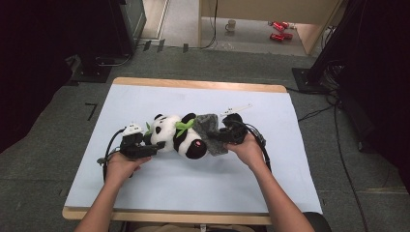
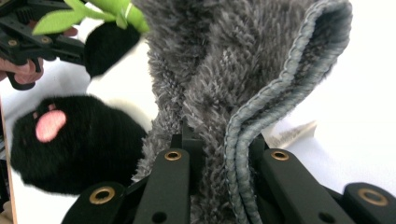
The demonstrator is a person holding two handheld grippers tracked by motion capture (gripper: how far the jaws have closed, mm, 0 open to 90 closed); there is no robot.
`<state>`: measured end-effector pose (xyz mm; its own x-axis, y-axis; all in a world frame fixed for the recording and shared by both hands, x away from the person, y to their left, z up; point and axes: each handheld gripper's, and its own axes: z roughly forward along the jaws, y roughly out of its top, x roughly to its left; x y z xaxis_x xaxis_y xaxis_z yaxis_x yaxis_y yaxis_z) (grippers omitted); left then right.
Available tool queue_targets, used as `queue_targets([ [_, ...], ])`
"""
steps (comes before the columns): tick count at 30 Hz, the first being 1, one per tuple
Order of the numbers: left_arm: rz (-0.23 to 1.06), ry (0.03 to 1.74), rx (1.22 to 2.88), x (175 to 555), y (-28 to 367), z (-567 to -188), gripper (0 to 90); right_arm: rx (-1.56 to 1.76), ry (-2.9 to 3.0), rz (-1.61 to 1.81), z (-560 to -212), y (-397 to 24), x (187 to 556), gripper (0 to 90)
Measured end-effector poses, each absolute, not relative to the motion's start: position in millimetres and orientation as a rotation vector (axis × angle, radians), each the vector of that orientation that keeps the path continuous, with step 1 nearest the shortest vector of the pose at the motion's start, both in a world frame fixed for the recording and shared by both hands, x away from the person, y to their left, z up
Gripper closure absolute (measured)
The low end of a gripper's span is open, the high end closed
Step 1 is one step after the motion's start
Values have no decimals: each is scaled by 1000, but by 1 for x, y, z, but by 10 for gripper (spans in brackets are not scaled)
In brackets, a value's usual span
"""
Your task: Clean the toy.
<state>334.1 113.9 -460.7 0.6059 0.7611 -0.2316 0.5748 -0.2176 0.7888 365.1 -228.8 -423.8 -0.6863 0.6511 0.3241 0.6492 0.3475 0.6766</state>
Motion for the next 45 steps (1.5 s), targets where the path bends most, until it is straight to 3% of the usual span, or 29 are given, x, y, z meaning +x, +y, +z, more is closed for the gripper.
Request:
queue_targets([
  [18,235,1071,1895,336,117,-460,389,1366,2600,1113,-456,-260,349,789],
  [27,238,1072,1888,336,116,-460,388,1330,2465,1259,-413,-271,351,788],
  [34,234,1071,1881,337,116,-460,389,1225,2463,1310,-380,-238,368,789],
  [45,227,1080,1879,337,116,-460,389,1113,2550,1263,-372,-176,388,785],
])
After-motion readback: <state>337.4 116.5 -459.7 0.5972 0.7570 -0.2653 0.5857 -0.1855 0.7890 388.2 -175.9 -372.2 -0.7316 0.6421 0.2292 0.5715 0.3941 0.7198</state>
